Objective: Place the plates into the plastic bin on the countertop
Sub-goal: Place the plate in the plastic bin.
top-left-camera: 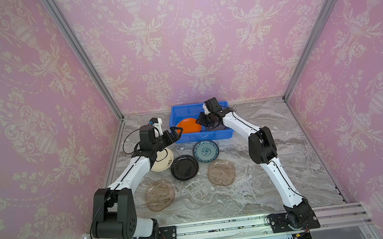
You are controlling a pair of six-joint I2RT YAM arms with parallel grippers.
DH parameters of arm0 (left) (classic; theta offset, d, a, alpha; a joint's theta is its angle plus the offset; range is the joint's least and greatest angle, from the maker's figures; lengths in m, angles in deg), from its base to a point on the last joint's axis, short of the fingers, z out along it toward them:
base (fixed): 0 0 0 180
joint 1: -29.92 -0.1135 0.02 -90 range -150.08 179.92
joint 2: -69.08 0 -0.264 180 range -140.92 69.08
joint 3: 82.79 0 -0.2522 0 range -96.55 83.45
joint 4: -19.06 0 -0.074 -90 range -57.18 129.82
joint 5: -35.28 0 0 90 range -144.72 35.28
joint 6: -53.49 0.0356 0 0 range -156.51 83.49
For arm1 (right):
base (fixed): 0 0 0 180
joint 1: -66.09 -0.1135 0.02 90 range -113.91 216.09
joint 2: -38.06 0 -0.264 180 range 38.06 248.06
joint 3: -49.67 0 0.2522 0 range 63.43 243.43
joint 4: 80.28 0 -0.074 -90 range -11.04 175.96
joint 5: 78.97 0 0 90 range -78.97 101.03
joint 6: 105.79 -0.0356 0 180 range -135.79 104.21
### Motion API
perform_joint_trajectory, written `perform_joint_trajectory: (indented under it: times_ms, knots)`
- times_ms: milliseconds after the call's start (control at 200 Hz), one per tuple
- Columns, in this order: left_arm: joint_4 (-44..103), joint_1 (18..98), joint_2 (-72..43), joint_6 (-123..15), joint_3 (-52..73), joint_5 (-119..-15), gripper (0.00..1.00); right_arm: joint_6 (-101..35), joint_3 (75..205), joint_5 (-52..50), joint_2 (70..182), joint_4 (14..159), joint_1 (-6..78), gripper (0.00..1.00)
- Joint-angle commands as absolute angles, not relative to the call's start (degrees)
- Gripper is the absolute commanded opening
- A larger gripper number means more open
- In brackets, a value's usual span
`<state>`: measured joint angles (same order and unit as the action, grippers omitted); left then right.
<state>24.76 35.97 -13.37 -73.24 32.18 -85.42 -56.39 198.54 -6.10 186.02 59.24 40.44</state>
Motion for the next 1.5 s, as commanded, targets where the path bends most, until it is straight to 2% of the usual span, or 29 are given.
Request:
perform_joint_trajectory:
  times_ms: [0,270,756,1021,1226,1491]
  knots:
    - [23.8,35.5,-14.2,-73.0,32.8,-85.4,0.99,-57.2,201.4,-7.1,188.1,58.7,39.6,0.30]
    - [23.9,35.4,-14.2,-72.9,33.0,-85.4,0.99,-57.7,202.5,-7.8,190.2,57.6,39.5,0.26]
    - [24.3,35.5,-13.9,-72.6,33.0,-85.0,0.99,-57.9,202.8,-8.0,191.6,55.9,39.4,0.26]
    - [24.6,35.4,-13.5,-72.5,32.9,-84.8,0.99,-60.4,199.9,-14.3,187.9,64.3,39.4,0.28]
    - [25.2,35.4,-12.8,-71.9,33.1,-84.3,0.99,-57.0,195.1,-7.6,180.8,63.7,39.5,0.28]
    - [24.1,35.5,-14.1,-72.4,33.2,-84.6,0.99,-53.2,191.8,-1.4,177.5,61.6,39.7,0.26]
